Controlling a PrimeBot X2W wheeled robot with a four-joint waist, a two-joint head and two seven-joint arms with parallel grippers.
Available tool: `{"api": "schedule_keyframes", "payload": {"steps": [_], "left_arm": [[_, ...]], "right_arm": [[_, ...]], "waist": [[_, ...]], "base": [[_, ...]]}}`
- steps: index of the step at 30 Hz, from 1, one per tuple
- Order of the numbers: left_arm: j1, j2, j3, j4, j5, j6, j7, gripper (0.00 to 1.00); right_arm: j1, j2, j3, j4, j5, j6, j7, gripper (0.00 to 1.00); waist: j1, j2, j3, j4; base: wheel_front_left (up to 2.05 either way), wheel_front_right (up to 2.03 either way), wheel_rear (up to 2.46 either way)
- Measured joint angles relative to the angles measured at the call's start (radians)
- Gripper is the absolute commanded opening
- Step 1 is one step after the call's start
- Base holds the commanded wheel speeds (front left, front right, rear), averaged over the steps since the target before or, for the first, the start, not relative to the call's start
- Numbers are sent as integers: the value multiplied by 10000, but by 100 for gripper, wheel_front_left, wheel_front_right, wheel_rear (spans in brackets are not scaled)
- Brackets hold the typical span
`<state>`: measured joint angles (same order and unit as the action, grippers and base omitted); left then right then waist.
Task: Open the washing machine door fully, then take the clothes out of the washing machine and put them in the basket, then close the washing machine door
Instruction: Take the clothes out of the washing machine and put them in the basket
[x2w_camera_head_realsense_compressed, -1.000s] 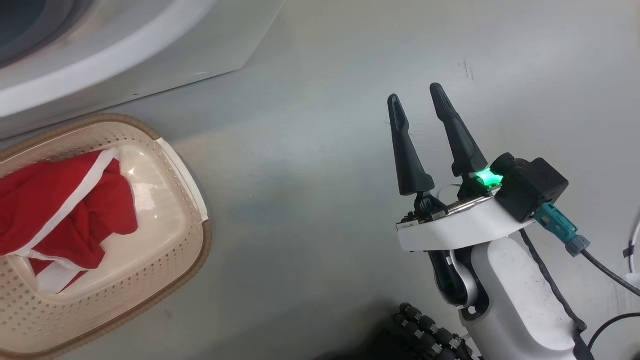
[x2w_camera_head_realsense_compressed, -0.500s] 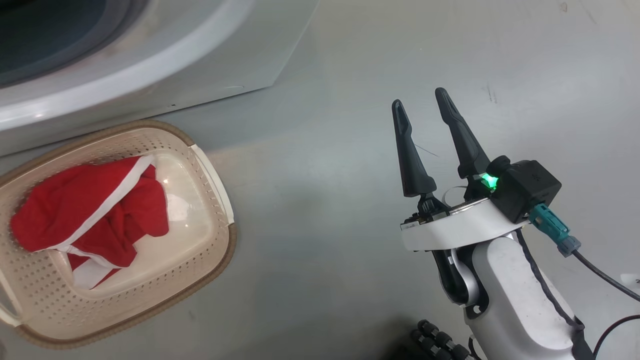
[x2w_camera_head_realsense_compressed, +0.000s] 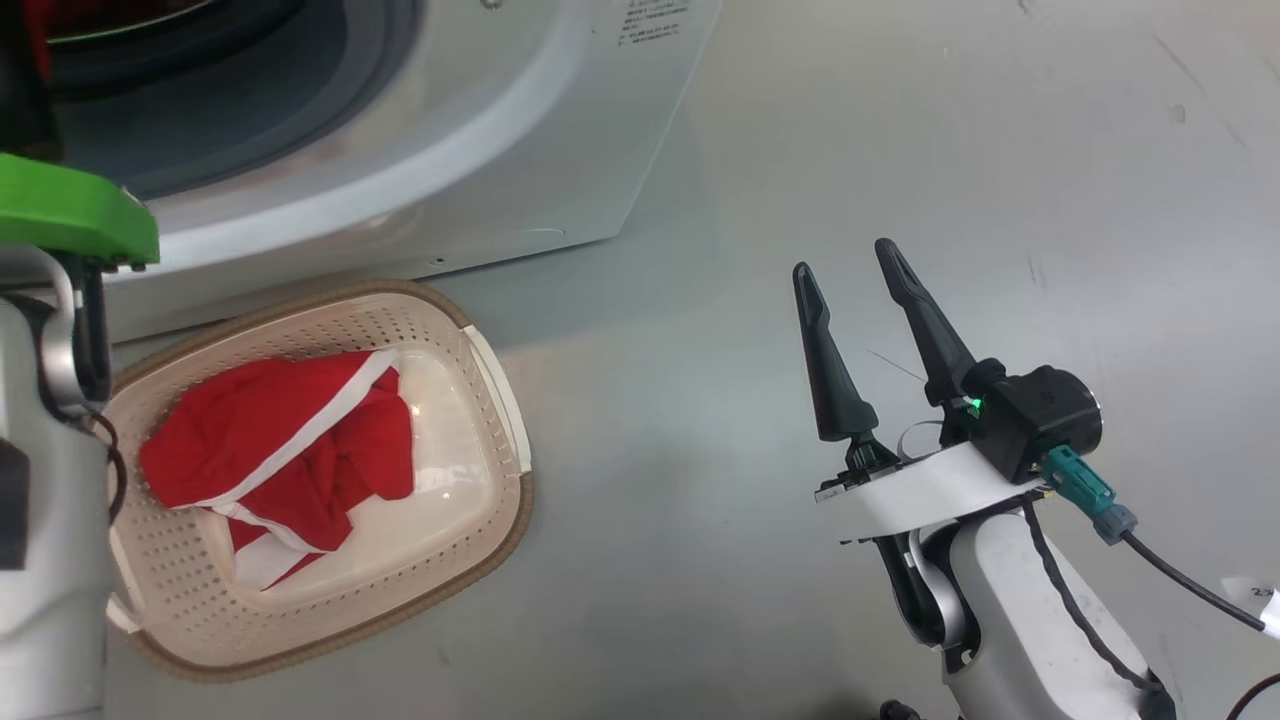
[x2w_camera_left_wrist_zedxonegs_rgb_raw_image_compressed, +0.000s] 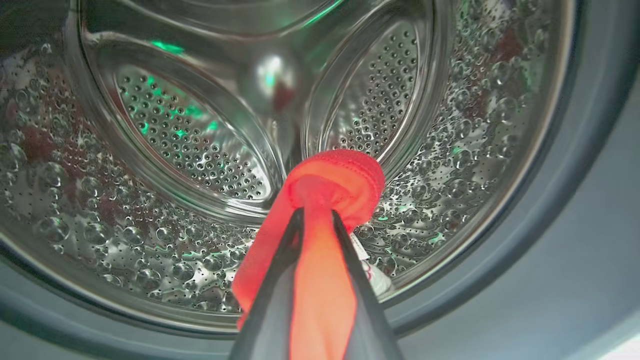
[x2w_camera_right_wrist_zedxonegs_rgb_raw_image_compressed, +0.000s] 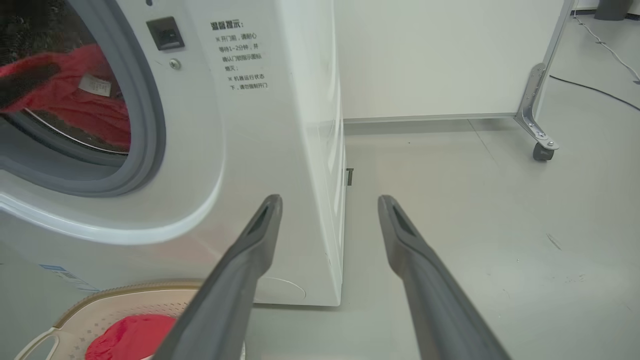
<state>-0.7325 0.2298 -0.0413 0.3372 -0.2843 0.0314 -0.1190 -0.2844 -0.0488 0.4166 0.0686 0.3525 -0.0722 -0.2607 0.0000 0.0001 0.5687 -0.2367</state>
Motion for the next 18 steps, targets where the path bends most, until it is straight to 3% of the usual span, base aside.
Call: {"api": "schedule_keyframes", "payload": {"steps": [18], "left_arm": [[2292, -807, -594, -1346, 314, 316, -1028, 0]], "right_arm": [[1178, -46, -493, 546, -564, 299, 0, 100]], "waist": [[0, 0, -1857, 1031]], "base": [[0, 0, 0]]}}
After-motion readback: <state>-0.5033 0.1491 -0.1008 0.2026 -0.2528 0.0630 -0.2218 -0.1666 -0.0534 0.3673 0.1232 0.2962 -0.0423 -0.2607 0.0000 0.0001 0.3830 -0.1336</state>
